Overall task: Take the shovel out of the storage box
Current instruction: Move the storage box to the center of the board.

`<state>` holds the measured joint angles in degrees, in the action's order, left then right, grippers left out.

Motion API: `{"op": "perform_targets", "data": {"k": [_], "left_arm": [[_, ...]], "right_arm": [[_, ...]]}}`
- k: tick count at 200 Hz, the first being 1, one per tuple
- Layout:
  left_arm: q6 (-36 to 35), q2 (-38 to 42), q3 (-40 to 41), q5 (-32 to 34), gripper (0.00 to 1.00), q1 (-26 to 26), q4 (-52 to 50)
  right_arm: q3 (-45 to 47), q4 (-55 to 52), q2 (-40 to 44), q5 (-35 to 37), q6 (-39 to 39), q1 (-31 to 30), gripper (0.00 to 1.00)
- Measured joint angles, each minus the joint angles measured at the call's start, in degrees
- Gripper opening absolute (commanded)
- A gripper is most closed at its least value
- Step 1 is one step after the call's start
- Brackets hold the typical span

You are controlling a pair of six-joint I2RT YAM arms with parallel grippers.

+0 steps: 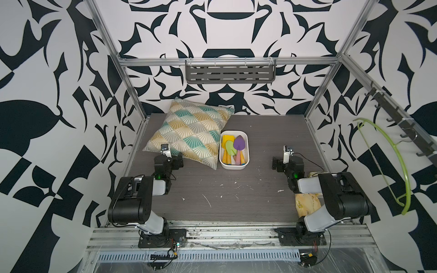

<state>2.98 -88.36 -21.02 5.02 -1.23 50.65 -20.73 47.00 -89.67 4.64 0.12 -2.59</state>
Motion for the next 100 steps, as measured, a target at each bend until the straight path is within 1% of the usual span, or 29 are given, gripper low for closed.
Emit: {"op": "perform_targets", "data": {"k": [15,23,36,51,62,73,87,100], "left_arm": [[0.1,1.2,0.0,0.7,0.99,0.0,-0.9],[0.3,3.4,0.2,1.4,0.99,0.0,-2.6],[0.8,9.5,0.4,2.5,0.99,0.0,-6.6],[2.9,19.1,-0.6,4.6,0.99,0.0,-12.7],[5.6,25.4,-3.5,5.6,0.99,0.0,-18.6],[8.4,29.2,-7.5,5.4,1.00,0.0,-23.8],[12.9,31.4,-13.1,3.8,1.00,-0.1,-29.6],[16.9,31.4,-17.4,1.4,0.99,-1.1,-33.4]], "right_arm": [[0.0,-1.0,0.8,0.0,0.0,0.0,0.98],[-0.3,-3.3,2.2,0.0,0.0,0.0,0.98],[-2.2,-9.3,5.3,-0.4,0.1,0.0,0.96],[-6.4,-16.1,9.0,-1.7,0.0,0.0,0.96],[-10.4,-21.5,11.7,-3.3,-0.7,0.0,0.96],[-15.3,-27.4,13.4,-5.4,-2.1,0.0,0.96],[-23.1,-34.6,13.7,-9.0,-4.8,0.0,0.95],[-29.3,-39.5,12.9,-11.6,-7.7,-0.5,0.93]]}}
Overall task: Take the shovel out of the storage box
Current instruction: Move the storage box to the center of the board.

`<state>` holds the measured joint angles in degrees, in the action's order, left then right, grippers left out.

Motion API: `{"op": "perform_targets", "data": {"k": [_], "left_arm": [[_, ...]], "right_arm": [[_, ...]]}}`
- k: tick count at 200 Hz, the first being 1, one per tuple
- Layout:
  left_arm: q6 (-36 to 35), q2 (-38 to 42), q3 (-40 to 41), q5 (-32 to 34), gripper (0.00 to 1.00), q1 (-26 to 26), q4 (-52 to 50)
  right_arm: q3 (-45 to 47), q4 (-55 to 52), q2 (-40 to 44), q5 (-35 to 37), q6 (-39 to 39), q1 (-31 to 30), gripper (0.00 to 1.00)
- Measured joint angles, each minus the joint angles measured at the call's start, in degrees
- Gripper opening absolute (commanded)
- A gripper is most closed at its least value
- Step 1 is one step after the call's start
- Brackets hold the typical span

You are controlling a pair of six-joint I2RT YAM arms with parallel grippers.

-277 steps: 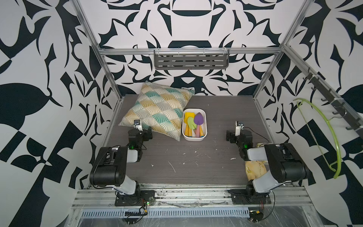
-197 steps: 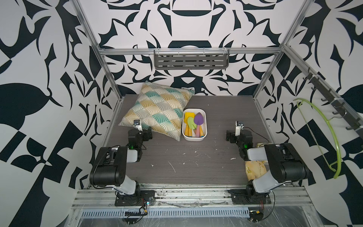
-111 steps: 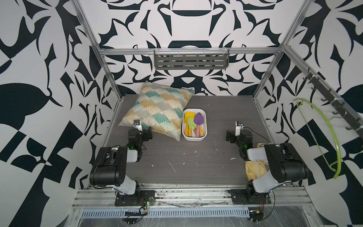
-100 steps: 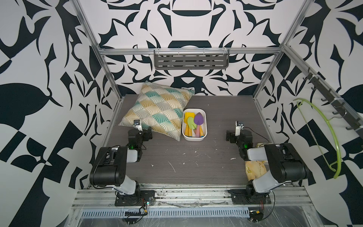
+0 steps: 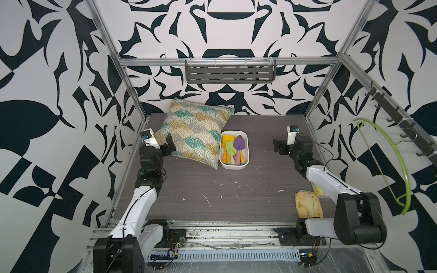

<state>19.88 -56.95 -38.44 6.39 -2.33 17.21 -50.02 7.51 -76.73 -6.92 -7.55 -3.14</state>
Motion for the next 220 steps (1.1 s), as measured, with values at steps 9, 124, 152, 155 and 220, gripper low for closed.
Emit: {"op": "perform_targets", "data": {"k": [9,124,152,155,220], "left_arm": [[2.5,-0.8,-2.7,-1.5,0.98,-2.3,-2.4],[23.6,-31.5,-18.8,-6.9,0.88,-36.7,-14.0],[23.3,-36.6,-22.1,-5.1,0.79,-36.2,-17.9],[23.3,-37.0,-22.4,-5.0,0.79,-36.2,-18.3],[20.2,-42.6,-25.7,-1.5,0.68,-36.0,-22.5]], "right_arm": [[-3.7,-3.1,-0.8,-1.4,-2.2,-0.9,0.92],[-23.5,-24.6,-26.2,-1.9,-12.6,-18.1,0.59],[-25.2,-26.3,-28.6,-1.4,-11.7,-18.0,0.46],[-25.3,-26.5,-28.8,-1.4,-11.8,-18.0,0.45],[-26.9,-28.1,-32.0,-1.4,-11.0,-18.0,0.26]]}}
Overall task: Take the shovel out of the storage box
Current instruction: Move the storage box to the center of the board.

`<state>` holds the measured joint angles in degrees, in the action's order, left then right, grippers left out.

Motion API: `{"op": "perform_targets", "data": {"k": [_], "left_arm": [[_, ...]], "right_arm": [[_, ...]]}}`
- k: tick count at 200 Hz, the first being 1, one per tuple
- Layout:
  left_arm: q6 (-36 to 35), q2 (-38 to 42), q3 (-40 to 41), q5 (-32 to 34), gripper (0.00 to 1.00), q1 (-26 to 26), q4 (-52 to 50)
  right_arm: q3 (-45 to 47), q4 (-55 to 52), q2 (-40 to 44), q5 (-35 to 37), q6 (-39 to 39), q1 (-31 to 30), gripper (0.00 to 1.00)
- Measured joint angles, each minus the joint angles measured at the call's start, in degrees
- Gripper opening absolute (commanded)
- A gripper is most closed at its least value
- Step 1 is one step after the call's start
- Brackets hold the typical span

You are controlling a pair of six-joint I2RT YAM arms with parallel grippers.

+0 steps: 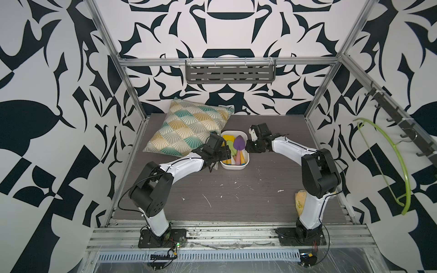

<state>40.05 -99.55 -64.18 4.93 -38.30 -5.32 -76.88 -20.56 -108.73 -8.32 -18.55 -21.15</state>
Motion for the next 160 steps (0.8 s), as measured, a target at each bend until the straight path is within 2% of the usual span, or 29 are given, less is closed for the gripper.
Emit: {"op": "perform_targets", "data": {"k": [11,25,64,78,99,128,138,160], "left_arm": [[-0.6,-0.8,-0.2,0.3,0.66,0.0,-0.1],[-1.1,-1.8,-0.4,0.7,0.60,0.1,-0.2],[-2.8,-5.0,-2.3,0.9,0.59,0.3,-0.5],[-3.3,-6.1,-3.5,0.8,0.51,0.3,-0.5],[-4.0,-6.8,-4.5,0.7,0.47,0.4,-0.5],[-4.1,-6.8,-4.7,-0.2,0.46,0.2,-0.5],[-4.0,-6.8,-4.7,-0.5,0.41,-0.2,-0.5],[-3.7,-6.8,-4.7,-0.9,0.39,-1.3,-0.6]], "right_arm": [[0.0,-0.4,-0.1,0.0,0.0,0.0,0.23],[0.0,-0.7,-0.1,0.0,0.3,0.0,0.20],[0.0,-1.5,0.2,0.1,0.6,-0.1,0.18],[0.2,-2.2,0.5,0.2,0.6,-0.1,0.16],[0.7,-3.4,1.3,0.6,0.7,-0.1,0.15],[4.4,-5.2,5.3,0.6,0.7,0.0,0.14],[5.9,-6.0,7.0,0.4,0.7,-0.1,0.14],[9.2,-6.7,11.1,-0.4,0.4,-0.1,0.15]]}}
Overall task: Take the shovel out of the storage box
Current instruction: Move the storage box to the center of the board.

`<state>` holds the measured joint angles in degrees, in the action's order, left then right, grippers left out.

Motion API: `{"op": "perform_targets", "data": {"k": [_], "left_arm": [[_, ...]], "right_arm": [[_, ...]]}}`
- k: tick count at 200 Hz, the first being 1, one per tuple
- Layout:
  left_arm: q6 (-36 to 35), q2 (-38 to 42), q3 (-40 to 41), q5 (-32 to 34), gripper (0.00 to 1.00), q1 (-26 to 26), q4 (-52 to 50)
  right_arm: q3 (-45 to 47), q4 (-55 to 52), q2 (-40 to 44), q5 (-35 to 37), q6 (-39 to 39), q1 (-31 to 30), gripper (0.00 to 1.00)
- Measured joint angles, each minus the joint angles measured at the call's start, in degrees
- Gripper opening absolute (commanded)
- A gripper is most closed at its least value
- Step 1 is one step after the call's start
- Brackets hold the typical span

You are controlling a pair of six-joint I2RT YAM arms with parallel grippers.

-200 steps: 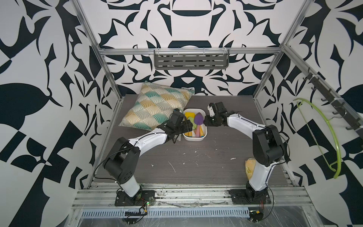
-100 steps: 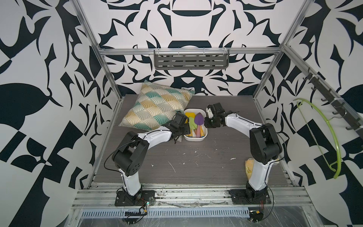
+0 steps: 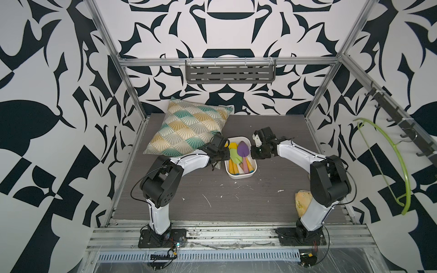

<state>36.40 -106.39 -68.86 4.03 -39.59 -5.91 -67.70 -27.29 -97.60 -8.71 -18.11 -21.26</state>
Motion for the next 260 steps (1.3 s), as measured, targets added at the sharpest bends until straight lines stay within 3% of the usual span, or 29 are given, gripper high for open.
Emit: {"op": "perform_targets", "data": {"k": [13,80,118,197,217,260], "left_arm": [[0.4,0.0,0.1,0.0,0.33,-0.9,-0.2],[3.9,4.2,9.4,-0.6,0.28,-6.3,-0.8],[6.8,13.2,18.1,0.2,0.29,-7.7,-1.4],[11.3,30.1,29.2,3.5,0.27,-6.4,-9.2],[12.9,33.9,31.7,3.7,0.22,-6.0,-11.5],[14.7,37.6,34.2,3.7,0.23,-5.7,-14.4]], "right_arm": [[1.8,-0.8,2.1,-0.3,-0.3,0.0,0.14],[10.9,-3.0,9.5,-2.9,-3.1,-2.1,0.17],[12.9,-4.6,10.2,-2.9,-5.9,-9.0,0.24],[11.5,-4.6,6.6,-2.6,-15.6,-25.7,0.27],[9.8,-4.3,4.0,-2.6,-17.4,-28.2,0.27],[9.6,-2.9,1.9,-2.8,-20.0,-31.1,0.27]]}}
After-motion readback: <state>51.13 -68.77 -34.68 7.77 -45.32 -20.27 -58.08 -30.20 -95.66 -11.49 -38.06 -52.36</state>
